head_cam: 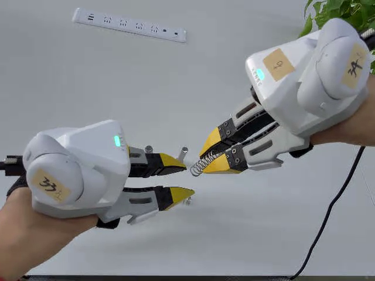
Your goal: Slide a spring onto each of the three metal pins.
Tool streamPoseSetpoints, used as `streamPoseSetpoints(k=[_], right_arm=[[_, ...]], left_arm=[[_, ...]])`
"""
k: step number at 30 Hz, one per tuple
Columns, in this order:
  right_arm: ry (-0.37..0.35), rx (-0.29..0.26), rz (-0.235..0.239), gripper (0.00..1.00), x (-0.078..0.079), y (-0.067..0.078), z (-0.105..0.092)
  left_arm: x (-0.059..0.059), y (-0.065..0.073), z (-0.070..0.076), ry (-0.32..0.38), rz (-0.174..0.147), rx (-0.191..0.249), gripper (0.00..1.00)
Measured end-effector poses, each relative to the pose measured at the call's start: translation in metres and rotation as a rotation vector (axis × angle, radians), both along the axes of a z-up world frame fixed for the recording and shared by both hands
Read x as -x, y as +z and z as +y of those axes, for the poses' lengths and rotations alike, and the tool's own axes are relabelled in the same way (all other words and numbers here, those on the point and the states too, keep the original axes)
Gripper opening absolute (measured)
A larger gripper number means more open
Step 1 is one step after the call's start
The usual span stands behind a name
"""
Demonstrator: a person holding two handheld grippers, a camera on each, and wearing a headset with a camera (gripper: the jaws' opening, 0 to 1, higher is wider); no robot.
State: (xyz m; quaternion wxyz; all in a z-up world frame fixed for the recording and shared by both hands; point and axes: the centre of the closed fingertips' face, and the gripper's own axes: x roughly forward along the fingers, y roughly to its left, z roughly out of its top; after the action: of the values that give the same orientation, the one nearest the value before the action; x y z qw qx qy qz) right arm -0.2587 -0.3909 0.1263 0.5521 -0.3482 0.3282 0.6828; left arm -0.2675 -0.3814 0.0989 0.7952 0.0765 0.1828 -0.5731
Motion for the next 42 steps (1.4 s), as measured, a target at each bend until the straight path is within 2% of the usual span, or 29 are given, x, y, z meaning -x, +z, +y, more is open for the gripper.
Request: streamPoseSetpoints(k=[7, 21, 29, 35, 42], right_arm=[[-0.047, 0.031, -0.03, 0.07, -0.015, -0.003, -0.006], [-0.108, 0.094, -0.067, 0.07, -0.047, -0.013, -0.007], [-0.13, 0.129, -0.074, 0.07, -0.059, -0.025, -0.007], [-0.138, 0.153, -0.08, 0.07, -0.07, -0.038, -0.006], [-0.142, 0.177, -0.073, 0.07, -0.074, -0.052, -0.004]], left_arm=[[-0.003, -0.008, 0.02, 0.042, 0.002, -0.02, 0.27], [-0.013, -0.018, 0.052, 0.12, 0.016, -0.034, 0.5], [-0.018, -0.019, 0.059, 0.148, 0.028, -0.009, 0.67], [-0.023, -0.021, 0.062, 0.167, 0.046, 0.015, 0.76], [-0.026, -0.022, 0.064, 0.178, 0.066, 0.047, 0.83]])
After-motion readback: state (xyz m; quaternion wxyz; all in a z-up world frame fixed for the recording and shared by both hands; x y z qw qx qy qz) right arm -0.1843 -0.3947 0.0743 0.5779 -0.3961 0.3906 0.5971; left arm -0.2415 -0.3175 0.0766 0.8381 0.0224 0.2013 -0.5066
